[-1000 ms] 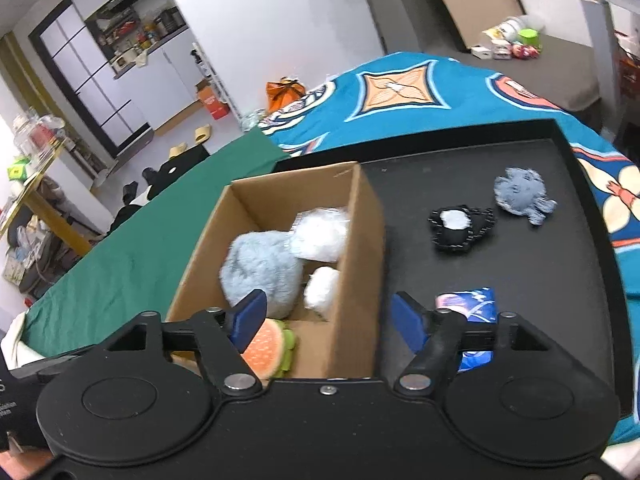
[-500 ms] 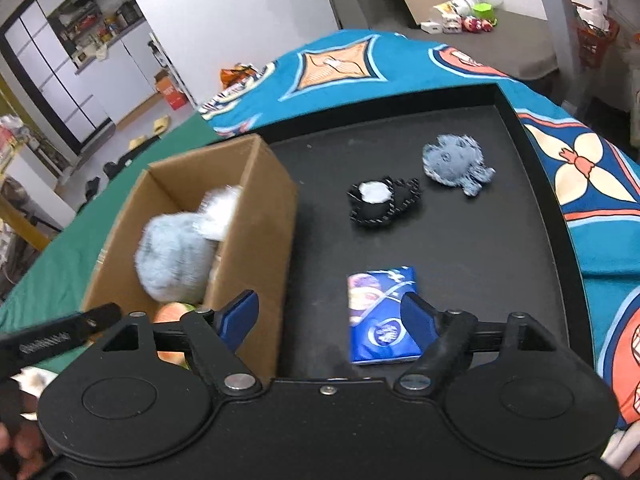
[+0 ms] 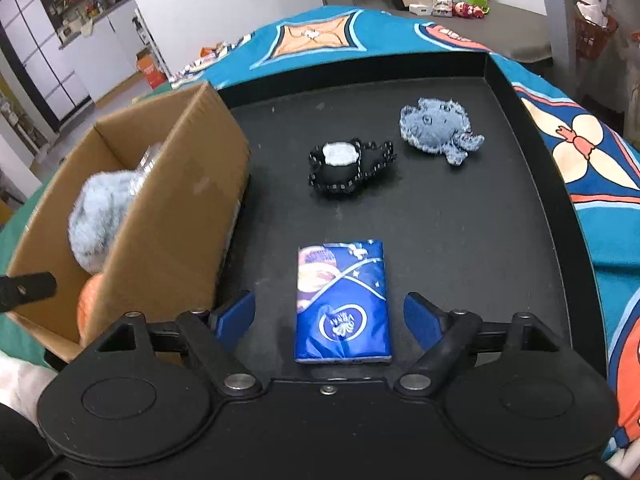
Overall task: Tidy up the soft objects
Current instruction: 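Move the right tool to the blue tissue pack and grasp it, then carry the tissue pack with the right gripper into the box and release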
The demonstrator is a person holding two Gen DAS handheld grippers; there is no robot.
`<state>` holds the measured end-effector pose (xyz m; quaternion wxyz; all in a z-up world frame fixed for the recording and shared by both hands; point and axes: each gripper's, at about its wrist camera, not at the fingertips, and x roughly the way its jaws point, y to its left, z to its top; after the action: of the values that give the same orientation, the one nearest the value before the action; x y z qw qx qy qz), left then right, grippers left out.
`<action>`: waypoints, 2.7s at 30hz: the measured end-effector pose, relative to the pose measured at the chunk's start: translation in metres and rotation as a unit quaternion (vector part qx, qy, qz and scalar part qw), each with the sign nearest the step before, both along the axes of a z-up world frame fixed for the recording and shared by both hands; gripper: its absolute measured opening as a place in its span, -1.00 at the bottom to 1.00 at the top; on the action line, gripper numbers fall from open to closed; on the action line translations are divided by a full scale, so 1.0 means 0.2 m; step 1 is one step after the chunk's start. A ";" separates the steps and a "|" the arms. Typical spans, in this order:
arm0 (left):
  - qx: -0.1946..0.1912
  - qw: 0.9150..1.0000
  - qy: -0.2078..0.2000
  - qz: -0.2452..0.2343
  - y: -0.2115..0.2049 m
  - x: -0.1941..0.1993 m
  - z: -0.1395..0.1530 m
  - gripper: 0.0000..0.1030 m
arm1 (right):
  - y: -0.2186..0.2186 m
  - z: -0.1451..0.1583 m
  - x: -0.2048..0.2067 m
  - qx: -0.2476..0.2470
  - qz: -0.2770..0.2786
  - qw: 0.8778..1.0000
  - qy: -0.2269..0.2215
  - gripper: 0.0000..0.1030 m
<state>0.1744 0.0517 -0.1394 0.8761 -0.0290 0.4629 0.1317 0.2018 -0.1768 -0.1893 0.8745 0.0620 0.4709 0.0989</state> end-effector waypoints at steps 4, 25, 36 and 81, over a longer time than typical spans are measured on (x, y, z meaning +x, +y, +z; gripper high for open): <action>0.020 1.000 0.009 0.002 -0.03 0.01 -0.01 0.15 | 0.00 -0.05 0.01 -0.021 -0.003 1.000 0.008 0.58; 0.056 0.998 0.029 -0.018 -0.12 0.02 -0.02 0.26 | -0.05 0.01 -0.02 -0.027 0.013 0.999 -0.027 -0.03; 0.037 0.999 0.023 -0.016 -0.09 0.01 -0.02 0.27 | -0.04 0.10 -0.04 -0.014 0.011 0.999 -0.029 -0.03; -0.068 0.997 -0.023 0.042 0.14 -0.08 -0.01 -0.32 | 0.35 0.53 -0.12 -0.013 0.074 0.989 -0.125 -0.03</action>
<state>0.1577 0.0805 -0.1412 0.8763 -0.1110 0.4488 0.1356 0.1771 -0.1067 -0.0828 0.9175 0.0028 0.3622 0.1644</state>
